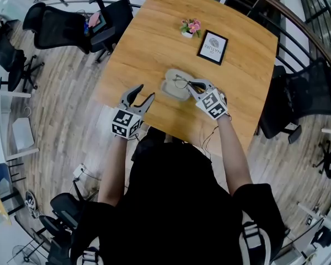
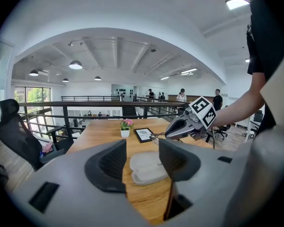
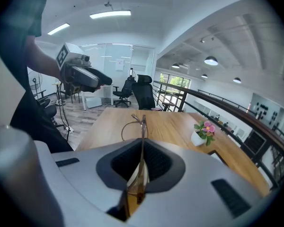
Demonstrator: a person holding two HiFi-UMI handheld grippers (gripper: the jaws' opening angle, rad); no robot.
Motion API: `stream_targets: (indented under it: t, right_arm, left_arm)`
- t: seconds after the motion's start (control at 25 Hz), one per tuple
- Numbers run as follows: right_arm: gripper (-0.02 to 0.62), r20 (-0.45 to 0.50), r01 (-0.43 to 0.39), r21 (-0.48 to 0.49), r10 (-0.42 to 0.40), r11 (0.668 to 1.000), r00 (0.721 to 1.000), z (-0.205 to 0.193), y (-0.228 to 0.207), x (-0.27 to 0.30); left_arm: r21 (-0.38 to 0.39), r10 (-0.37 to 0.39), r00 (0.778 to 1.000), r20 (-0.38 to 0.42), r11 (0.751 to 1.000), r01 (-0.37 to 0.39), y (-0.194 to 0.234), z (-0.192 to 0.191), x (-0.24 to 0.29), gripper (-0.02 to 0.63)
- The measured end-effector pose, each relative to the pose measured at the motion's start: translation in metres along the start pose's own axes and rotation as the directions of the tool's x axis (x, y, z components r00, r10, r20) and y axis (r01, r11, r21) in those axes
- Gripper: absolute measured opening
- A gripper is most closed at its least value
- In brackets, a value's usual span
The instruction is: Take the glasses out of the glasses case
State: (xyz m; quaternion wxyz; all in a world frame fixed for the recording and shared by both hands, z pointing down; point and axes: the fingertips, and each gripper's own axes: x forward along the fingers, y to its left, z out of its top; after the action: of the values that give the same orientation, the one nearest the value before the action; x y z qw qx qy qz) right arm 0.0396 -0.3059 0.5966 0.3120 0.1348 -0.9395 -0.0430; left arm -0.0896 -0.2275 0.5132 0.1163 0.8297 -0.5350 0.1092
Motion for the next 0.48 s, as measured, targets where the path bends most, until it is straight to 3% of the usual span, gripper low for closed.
stream_targets:
  t: [0.48]
  right_arm:
    - [0.023,0.012,0.0,-0.025,0.0,1.0,1.0,-0.001,0.01,-0.01]
  left_arm:
    - [0.008,0.024,1.0,0.009,1.0,-0.024,-0.013,-0.002,-0.015,0.218]
